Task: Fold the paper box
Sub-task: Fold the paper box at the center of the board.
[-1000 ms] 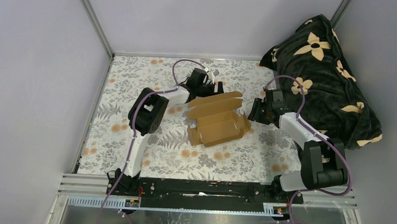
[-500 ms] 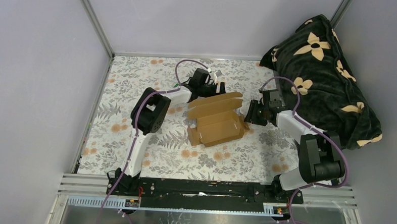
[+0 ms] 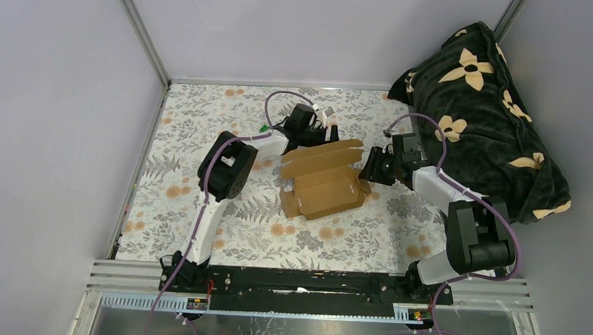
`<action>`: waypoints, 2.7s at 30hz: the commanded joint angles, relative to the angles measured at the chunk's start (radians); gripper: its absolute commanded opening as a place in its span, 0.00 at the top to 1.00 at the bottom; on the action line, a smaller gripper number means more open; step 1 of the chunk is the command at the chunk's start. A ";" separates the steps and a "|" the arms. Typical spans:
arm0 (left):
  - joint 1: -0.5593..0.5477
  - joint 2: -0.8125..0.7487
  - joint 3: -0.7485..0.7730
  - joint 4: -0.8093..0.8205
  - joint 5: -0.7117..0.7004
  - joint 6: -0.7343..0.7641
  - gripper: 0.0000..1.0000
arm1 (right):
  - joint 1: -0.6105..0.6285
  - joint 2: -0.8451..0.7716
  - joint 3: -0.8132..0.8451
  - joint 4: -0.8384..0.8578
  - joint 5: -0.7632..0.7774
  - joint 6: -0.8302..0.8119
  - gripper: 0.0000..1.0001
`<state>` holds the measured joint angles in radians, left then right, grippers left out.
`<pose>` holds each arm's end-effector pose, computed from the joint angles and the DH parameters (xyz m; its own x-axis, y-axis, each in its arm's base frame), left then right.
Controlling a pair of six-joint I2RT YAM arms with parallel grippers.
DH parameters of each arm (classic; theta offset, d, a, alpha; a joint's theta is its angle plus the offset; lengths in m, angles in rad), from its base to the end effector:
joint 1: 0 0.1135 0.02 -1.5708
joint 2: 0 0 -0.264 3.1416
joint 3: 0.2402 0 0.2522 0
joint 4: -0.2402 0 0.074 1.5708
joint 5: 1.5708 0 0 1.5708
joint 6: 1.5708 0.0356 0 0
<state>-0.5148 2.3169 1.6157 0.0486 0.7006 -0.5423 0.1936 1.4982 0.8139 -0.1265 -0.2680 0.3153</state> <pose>0.4287 -0.2689 0.1337 -0.8771 0.0428 -0.4785 0.4315 0.5082 -0.7454 0.2957 0.0676 0.1899 -0.7893 0.1500 -0.5954 -0.1260 0.9095 0.3961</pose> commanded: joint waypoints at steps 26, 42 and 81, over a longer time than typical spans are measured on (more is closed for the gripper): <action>-0.033 0.050 0.039 0.022 0.053 0.015 0.22 | 0.120 -0.025 0.015 0.036 -0.067 -0.006 0.50; -0.046 0.059 0.043 0.040 0.066 0.003 0.23 | 0.275 -0.015 0.091 -0.080 0.145 -0.094 0.50; -0.074 0.031 -0.007 0.076 0.069 -0.008 0.23 | 0.318 -0.246 0.204 -0.383 0.183 -0.031 0.49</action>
<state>-0.5838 2.3478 1.6180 0.1135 0.7677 -0.5701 0.4915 1.3308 0.9562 -0.3698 -0.1097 0.2581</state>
